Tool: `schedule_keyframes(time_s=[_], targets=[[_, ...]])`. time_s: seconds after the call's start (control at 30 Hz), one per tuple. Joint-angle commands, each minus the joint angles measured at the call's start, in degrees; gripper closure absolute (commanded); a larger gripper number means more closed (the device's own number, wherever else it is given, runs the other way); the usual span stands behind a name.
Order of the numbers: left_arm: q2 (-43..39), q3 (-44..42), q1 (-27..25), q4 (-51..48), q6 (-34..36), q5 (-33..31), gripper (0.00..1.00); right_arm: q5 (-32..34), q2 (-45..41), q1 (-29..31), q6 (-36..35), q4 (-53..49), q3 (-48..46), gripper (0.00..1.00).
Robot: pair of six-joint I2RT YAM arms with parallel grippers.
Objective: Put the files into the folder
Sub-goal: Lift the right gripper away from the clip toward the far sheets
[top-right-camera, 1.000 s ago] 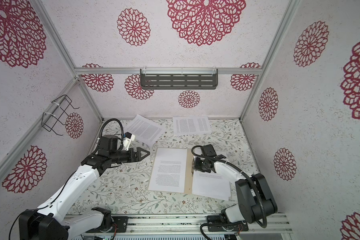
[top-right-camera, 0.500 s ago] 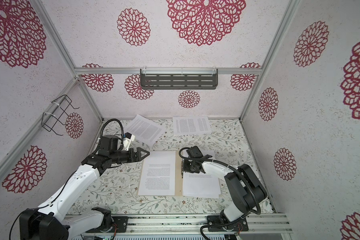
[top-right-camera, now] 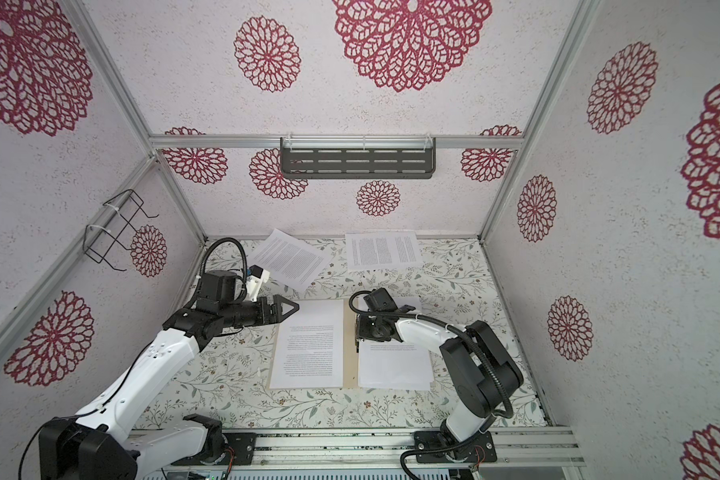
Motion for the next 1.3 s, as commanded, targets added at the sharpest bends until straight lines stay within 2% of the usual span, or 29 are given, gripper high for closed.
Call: schedule_keyframes(time_s=[0.0, 0.27, 0.4, 0.57, 0.73, 0.93, 0.97, 1.0, 1.03, 1.07, 1.27], targets=[[0.52, 1.3, 0.5, 0.23, 1.74, -0.23, 0.03, 3.05, -3.63, 0.22, -1.96, -4.1, 2.66, 0.43], [-0.2, 0.95, 0.46, 0.07, 1.13, -1.06, 0.03, 3.58, -9.63, -3.4, -5.63, -8.71, 4.28, 0.31], [-1.25, 0.61, 0.45, -0.36, 0.41, -1.84, 0.03, 0.5, -10.63, -10.03, -5.58, -5.19, 4.36, 0.25], [-3.42, -0.95, 0.48, -0.34, -0.29, -3.65, 0.03, -2.39, -4.13, -18.89, -2.09, -0.28, 11.42, 0.23], [-4.23, -1.28, 0.44, -2.16, 0.77, -5.66, 0.03, -5.72, 7.57, -23.88, 6.6, 5.14, 21.4, 0.23], [-2.64, -0.75, 0.5, -2.16, 1.91, -6.45, 0.03, -7.25, 22.86, -23.89, 20.42, 5.82, 34.87, 0.24], [-2.21, -0.51, 0.59, -2.33, 2.17, -6.48, 0.03, -6.62, 24.18, -23.7, 22.27, 7.5, 35.35, 0.23], [-1.76, -0.31, 0.6, -2.51, 2.36, -6.36, 0.03, -5.95, 25.42, -23.52, 24.5, 9.24, 35.59, 0.17], [-1.4, -0.11, 0.76, -2.63, 2.58, -6.23, 0.03, -5.55, 26.79, -23.42, 26.49, 10.15, 36.17, 0.05], [-1.12, -0.02, 0.81, -2.64, 2.61, -6.12, 0.03, -4.95, 27.88, -23.42, 27.88, 10.47, 36.82, 0.01], [-0.32, 0.16, 1.77, -2.3, 2.38, -4.94, 0.02, -3.45, 33.21, -23.25, 36.32, 15.77, 37.1, 0.03]])
